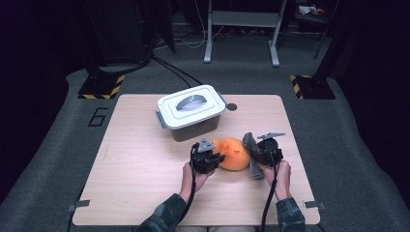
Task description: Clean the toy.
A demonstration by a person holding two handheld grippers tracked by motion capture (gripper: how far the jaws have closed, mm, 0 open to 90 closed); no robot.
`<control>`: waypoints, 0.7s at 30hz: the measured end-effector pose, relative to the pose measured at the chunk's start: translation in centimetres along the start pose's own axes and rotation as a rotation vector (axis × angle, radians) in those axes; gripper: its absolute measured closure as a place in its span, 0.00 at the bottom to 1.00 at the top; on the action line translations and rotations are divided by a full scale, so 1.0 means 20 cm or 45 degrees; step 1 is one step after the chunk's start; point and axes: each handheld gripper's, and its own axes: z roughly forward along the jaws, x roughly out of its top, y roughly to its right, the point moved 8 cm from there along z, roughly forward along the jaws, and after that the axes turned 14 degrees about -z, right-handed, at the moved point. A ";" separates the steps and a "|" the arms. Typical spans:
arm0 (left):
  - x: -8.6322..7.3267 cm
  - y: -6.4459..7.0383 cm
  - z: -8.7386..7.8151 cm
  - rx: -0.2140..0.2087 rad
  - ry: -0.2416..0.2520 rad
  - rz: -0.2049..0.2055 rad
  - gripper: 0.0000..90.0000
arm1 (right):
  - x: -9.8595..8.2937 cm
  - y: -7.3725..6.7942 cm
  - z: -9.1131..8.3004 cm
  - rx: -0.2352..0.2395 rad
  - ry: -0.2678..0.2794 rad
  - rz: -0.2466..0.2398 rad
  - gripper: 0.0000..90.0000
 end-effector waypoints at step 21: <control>0.00 0.00 0.00 0.015 0.011 0.005 0.91 | 0.02 0.05 -0.16 -0.029 0.092 0.027 0.82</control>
